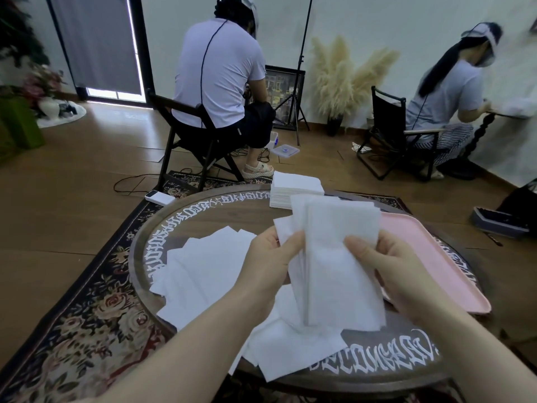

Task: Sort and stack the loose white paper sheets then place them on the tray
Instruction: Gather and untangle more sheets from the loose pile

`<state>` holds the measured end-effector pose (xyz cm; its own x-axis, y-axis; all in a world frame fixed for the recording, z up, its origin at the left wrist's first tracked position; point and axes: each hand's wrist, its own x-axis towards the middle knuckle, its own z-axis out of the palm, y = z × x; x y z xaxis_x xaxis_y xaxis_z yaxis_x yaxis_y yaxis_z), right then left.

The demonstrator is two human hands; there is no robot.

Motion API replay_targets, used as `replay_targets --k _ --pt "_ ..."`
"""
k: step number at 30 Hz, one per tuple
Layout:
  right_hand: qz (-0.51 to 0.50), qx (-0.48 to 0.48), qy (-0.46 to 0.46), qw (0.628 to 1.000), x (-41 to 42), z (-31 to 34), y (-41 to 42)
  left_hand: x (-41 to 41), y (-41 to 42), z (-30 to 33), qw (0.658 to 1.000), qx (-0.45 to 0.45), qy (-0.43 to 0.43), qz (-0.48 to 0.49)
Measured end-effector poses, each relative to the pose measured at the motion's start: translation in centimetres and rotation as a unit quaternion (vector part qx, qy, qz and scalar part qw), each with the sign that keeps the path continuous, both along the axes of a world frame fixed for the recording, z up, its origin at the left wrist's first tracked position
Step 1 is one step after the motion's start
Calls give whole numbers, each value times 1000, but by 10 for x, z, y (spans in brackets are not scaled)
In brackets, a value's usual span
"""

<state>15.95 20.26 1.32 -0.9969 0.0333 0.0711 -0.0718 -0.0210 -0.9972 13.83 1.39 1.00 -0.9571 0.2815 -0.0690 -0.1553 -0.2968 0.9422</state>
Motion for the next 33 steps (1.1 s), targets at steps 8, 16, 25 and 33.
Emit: replay_targets --k 8,16,25,33 --pt "-41 -4 14 999 -5 -3 -3 -1 1 -2 997 -22 42 -54" --pt "-54 22 21 998 -6 -6 -3 -1 0 -3 996 -30 31 -74" --pt "-68 22 16 997 -8 -12 -3 2 0 -1 996 -35 23 -77" --pt "-81 29 21 996 -7 -9 -3 4 -1 -2 997 -34 59 -46"
